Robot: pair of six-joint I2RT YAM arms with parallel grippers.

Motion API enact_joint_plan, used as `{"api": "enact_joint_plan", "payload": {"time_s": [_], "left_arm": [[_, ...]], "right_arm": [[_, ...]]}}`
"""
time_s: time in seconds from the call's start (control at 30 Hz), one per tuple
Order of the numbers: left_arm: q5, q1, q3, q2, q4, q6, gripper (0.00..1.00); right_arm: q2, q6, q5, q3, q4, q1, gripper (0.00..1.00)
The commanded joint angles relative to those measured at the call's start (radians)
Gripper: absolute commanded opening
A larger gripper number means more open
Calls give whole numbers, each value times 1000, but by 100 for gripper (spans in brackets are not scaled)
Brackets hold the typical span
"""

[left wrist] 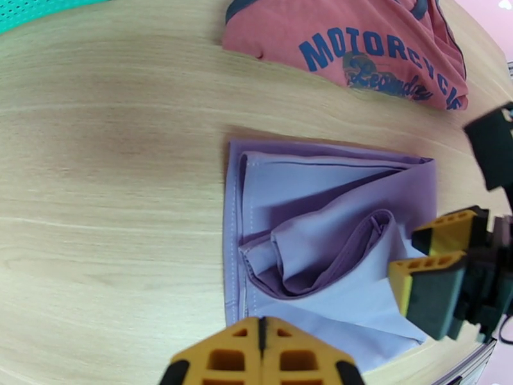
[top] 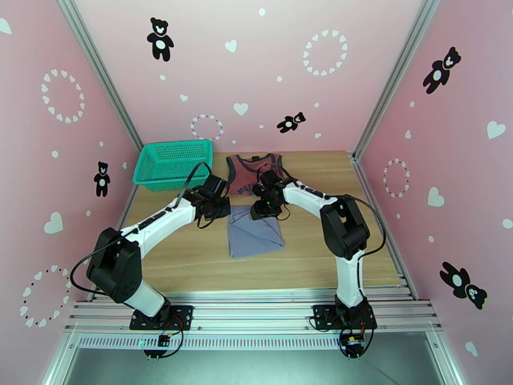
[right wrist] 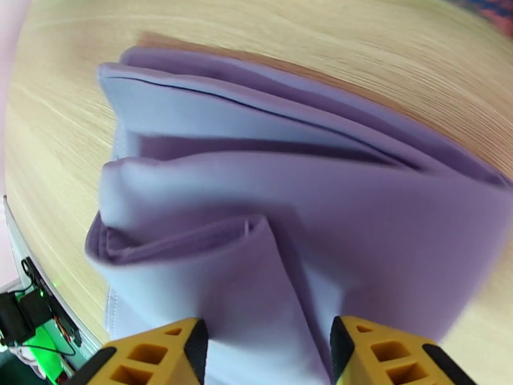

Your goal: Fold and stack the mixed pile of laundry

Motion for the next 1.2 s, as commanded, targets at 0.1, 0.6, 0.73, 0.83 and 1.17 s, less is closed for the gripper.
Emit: {"api": "enact_joint_plan", "payload": {"time_s": [0.1,0.6,0.73,0.83,1.17], "left_arm": [[17,2,-27,-34,8,-19,0],[4,1,-31,-55,12,-11,0],[9,1,-43,-58,19,-10,0],[11,1,-50,-62,20,-7,0],[8,2,-63,-69,26,-16,0]], "right_arm": [[23,-47,-90,30,6,1,21],[-321,164,290,-196,56,192,0],[-352,195,303,-270,93,254,0],[-370,190,290,-311,97,295,3],[-461,148,125,-425,106,357,40]]}}
